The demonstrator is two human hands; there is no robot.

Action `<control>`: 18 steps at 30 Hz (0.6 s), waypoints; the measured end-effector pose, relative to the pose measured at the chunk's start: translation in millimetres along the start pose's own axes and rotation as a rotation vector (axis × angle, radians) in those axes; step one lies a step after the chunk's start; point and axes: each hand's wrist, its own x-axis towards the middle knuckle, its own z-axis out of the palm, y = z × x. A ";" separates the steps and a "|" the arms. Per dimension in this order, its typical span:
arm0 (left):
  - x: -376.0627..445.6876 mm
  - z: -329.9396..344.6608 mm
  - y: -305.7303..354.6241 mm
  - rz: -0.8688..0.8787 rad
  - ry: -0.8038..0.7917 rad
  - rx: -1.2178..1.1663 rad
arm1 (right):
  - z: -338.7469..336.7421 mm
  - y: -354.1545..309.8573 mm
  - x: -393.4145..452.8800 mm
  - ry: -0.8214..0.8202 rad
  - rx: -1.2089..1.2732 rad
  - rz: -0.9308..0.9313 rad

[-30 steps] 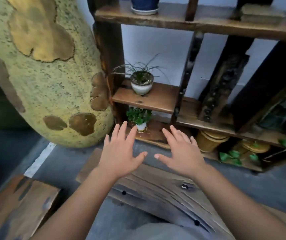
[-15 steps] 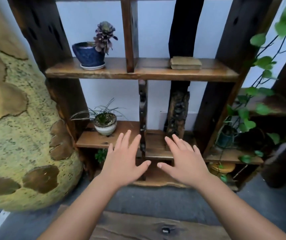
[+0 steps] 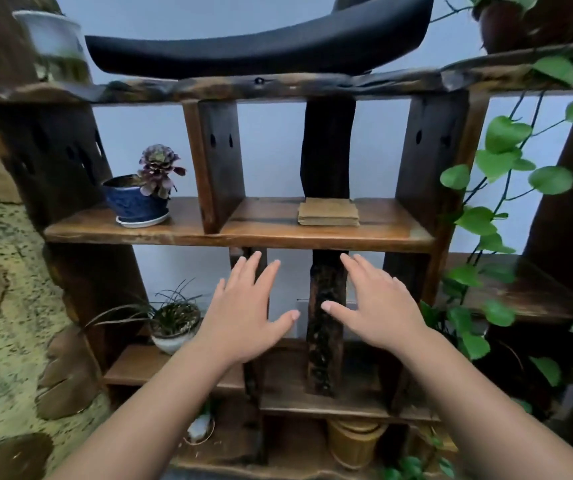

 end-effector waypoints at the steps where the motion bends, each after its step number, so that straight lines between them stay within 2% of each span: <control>1: 18.2 0.8 3.8 -0.004 0.015 -0.010 | -3.6 11.4 15.3 0.017 -0.009 -0.002; 9: 117.8 2.8 -1.2 0.052 0.033 -0.158 | -8.7 60.5 110.4 0.007 0.060 0.061; 18: 231.2 42.5 -23.8 -0.032 -0.096 -0.224 | 16.8 87.0 210.5 -0.090 0.168 0.214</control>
